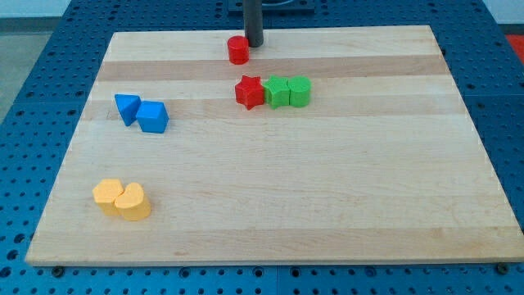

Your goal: Slide the green star to the right side of the red star

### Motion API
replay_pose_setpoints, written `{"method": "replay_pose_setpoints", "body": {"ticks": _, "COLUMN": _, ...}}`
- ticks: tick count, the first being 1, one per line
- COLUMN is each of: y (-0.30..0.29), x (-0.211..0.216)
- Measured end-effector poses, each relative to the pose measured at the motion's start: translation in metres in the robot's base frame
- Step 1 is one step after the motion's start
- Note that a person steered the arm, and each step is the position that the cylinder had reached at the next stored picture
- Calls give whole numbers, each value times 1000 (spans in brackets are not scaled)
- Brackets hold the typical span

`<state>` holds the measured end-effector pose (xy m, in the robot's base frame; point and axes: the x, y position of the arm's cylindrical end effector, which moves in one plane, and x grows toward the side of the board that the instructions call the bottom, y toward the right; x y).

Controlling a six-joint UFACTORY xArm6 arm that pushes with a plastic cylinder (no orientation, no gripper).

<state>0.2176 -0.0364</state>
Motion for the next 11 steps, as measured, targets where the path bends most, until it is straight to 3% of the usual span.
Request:
{"method": "replay_pose_setpoints", "body": {"ticks": 2, "y": -13, "x": 8}}
{"method": "replay_pose_setpoints", "body": {"ticks": 6, "y": -51, "x": 70}}
{"method": "replay_pose_setpoints", "body": {"ticks": 11, "y": -51, "x": 98}}
